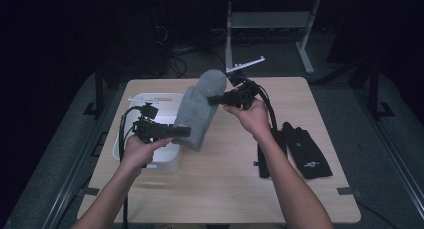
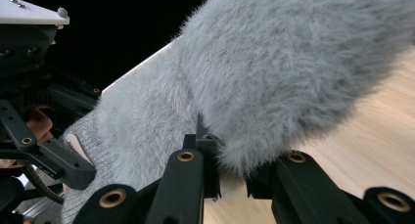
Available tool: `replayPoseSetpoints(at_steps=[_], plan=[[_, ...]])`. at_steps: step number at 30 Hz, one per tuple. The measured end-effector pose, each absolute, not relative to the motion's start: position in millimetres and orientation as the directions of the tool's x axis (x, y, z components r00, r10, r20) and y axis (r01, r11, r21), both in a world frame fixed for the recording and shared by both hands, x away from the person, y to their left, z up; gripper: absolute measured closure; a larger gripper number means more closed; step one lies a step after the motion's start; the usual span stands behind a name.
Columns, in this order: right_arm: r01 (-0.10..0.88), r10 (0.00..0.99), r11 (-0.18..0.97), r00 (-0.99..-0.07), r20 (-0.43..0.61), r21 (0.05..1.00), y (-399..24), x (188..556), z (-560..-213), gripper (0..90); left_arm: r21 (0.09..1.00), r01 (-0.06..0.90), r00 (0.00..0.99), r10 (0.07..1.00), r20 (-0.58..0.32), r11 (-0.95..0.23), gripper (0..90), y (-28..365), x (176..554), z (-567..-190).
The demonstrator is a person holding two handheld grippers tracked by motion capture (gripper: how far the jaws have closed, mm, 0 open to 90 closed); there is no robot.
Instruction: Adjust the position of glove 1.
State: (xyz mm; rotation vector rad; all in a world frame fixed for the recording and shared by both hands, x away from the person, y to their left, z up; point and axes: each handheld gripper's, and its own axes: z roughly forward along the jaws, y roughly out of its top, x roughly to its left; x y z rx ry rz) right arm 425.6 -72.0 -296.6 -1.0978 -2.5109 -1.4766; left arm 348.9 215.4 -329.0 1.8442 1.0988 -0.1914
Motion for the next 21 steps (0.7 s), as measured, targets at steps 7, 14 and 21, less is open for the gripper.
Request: replayPoseSetpoints(at_steps=[7,14,21], plan=[[0.579,0.546,0.304,-0.757,0.36,0.757,-54,429,-291,78.8,0.648,0.748,0.58,0.617,-0.532,-0.144,47.3,232,349,-325],[0.576,0.537,0.312,-0.763,0.36,0.756,-36,434,-288,78.8,0.651,0.747,0.572,0.63,-0.525,-0.136,47.2,245,349,-324],[0.57,0.526,0.311,-0.769,0.362,0.76,-22,437,-287,78.7,0.651,0.746,0.566,0.646,-0.513,-0.137,47.1,256,349,-320]])
